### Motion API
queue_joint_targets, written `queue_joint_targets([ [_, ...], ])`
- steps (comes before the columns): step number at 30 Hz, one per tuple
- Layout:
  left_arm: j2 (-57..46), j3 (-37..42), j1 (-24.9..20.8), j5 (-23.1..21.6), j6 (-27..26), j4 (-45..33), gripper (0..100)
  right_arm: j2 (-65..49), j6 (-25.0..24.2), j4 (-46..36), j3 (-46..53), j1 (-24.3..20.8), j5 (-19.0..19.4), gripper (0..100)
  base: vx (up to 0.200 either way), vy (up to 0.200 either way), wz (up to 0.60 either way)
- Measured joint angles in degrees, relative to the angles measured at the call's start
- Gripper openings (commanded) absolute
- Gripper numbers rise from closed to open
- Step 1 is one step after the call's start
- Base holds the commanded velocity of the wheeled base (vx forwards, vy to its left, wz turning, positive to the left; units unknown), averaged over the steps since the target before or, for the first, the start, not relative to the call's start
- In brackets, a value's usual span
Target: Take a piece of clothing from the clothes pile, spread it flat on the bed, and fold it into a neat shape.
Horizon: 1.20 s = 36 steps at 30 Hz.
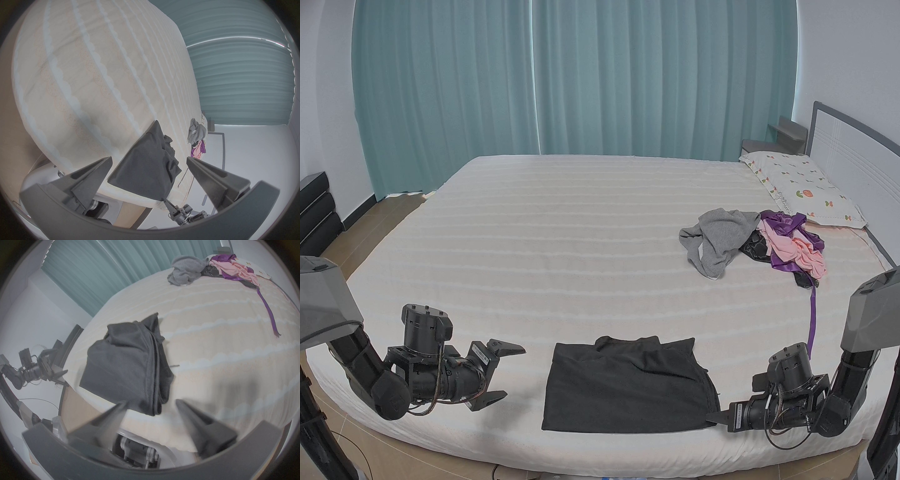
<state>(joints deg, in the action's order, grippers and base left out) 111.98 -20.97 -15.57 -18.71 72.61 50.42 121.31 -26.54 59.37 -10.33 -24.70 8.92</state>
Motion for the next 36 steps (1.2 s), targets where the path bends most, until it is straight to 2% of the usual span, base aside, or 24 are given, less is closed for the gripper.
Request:
queue_joint_targets([
  [6,0.00,0.00,0.00,-0.02,0.00,0.00,100,-2.62,-1.24,1.69,-2.02,1.46,2.89,100,0.000,0.000,0.00],
  [10,0.00,0.00,0.00,0.00,0.00,0.00,100,-3.67,-1.56,0.93,-5.96,2.38,3.50,100,0.000,0.000,0.00],
  [23,0.12,-0.09,0.00,0.00,0.01,0.02,100,2.61,-2.01,-7.73,-27.10,2.66,4.57,100,0.000,0.000,0.00],
  [29,0.28,-0.13,0.00,0.00,0.00,0.13,100,7.61,-6.46,-9.03,-32.48,2.27,6.34,100,0.000,0.000,0.00],
  [36,0.34,-0.13,0.00,-0.02,-0.02,0.24,100,10.56,-8.98,-8.98,-34.05,1.91,6.42,100,0.000,0.000,0.00],
])
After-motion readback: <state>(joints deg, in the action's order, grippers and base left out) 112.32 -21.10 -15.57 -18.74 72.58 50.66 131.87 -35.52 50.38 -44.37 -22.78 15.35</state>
